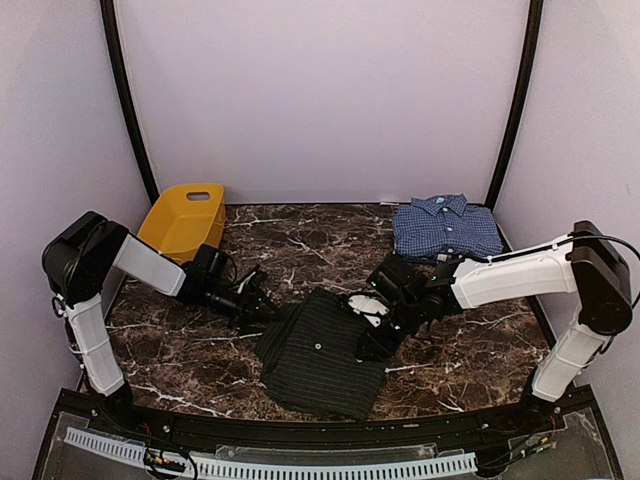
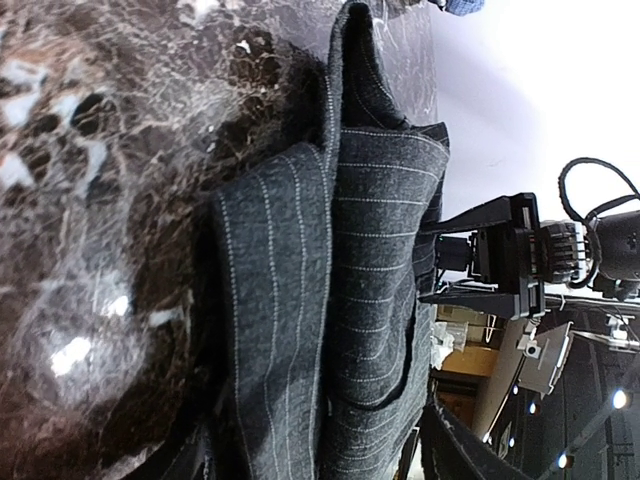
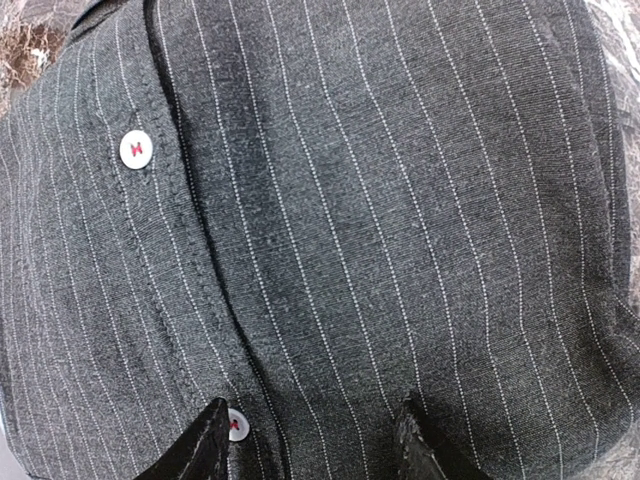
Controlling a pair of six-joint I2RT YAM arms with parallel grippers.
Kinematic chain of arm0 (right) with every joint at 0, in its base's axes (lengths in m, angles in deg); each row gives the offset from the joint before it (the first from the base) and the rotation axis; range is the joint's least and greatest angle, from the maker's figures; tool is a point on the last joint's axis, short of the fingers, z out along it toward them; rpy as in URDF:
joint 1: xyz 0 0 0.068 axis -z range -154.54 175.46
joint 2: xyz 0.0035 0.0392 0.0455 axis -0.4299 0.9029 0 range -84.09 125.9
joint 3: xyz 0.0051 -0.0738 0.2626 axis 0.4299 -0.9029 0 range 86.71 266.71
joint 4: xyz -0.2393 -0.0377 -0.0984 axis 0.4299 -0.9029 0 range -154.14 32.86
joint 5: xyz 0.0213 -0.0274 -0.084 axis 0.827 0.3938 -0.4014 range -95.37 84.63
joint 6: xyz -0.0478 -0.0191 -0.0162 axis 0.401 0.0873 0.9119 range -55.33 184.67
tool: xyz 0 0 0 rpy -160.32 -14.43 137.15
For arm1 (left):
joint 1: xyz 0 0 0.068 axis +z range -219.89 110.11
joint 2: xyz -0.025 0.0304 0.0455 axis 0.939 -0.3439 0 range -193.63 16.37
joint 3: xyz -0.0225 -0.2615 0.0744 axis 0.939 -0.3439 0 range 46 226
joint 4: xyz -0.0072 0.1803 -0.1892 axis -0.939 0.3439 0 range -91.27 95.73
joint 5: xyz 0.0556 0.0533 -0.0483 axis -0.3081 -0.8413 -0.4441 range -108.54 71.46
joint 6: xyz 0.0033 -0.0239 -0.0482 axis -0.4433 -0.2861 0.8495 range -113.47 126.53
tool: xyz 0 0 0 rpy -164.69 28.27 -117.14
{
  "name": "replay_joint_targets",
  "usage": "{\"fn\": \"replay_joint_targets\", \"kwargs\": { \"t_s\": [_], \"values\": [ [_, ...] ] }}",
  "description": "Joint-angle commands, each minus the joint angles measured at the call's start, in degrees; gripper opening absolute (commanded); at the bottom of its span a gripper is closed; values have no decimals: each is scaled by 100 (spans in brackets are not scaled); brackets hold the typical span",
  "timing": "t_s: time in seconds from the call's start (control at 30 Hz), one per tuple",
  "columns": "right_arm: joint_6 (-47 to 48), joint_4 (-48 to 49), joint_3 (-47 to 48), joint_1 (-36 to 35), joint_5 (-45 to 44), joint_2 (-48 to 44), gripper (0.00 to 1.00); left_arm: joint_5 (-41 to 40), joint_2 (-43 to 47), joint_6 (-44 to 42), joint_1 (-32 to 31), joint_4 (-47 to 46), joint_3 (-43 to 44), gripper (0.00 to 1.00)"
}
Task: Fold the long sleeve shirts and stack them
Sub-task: Adjust the square-folded shirt at the corner of the board, then pick up the square-folded shirt from the corner of the board.
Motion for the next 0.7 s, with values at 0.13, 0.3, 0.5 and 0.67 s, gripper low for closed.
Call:
{"fn": "replay_joint_targets", "kwargs": {
  "t_s": [0.13, 0.3, 0.5, 0.67],
  "values": [
    [-24, -4, 128, 29, 63, 141, 52, -55, -578, 62, -399, -29, 126, 69],
    [-48, 23, 135, 29, 83, 124, 52, 25, -831, 267, -726, -235, 286, 68],
    [-79, 100, 129, 8, 162, 183, 52, 83, -900, 699, -1018, -712, 257, 62],
    [-108, 168, 76, 7, 174, 202, 51, 95, -1033, 962, -1191, -988, 325, 54]
  ]
}}
